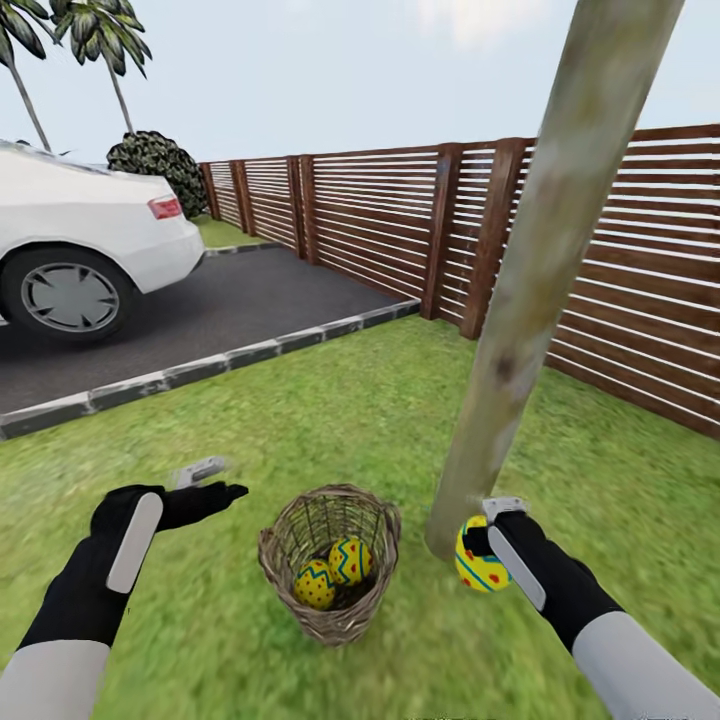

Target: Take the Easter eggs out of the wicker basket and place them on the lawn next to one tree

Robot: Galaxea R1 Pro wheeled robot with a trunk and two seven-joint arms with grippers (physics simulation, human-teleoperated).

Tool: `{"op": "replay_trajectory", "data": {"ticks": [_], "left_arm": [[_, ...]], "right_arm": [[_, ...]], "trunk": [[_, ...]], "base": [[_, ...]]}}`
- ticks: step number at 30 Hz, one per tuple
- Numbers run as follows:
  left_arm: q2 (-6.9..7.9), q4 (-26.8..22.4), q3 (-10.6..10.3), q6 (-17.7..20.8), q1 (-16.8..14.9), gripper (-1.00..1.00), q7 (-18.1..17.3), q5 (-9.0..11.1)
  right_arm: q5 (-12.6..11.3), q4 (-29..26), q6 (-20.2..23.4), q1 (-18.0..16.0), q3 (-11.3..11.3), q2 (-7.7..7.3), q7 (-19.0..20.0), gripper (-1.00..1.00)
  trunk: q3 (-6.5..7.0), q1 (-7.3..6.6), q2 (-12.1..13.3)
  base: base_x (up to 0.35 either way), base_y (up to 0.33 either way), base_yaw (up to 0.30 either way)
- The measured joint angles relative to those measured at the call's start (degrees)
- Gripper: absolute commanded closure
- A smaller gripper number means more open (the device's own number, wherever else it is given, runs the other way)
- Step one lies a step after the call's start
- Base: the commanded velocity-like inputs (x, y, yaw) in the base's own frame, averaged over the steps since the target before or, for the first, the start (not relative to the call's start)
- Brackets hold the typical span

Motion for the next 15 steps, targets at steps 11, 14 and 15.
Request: {"op": "replay_trajectory", "data": {"ticks": [11, 14, 15], "left_arm": [[-3.52, -0.16, -9.31, 0.40, 0.04, -1.00, -1.77, 5.46], [-3.64, -0.64, -10.21, 0.33, -0.63, -1.00, -7.96, 16.26], [-3.51, -0.71, -10.24, 0.31, -0.76, -1.00, -10.60, 18.55]], "right_arm": [[0.06, 8.91, -13.02, 0.00, -0.03, 0.17, -0.01, 1.00], [0.27, 11.82, -16.12, -0.01, 0.01, 0.16, -0.01, 1.00], [0.29, 12.02, -16.32, -0.01, 0.00, 0.16, 0.03, 1.00]], "trunk": [[0.00, 0.00, 0.00], [0.00, 0.00, 0.00], [0.00, 0.00, 0.00]], "base": [[0.000, 0.000, -0.253], [0.000, 0.000, -0.140], [0.000, 0.000, -0.116]]}}
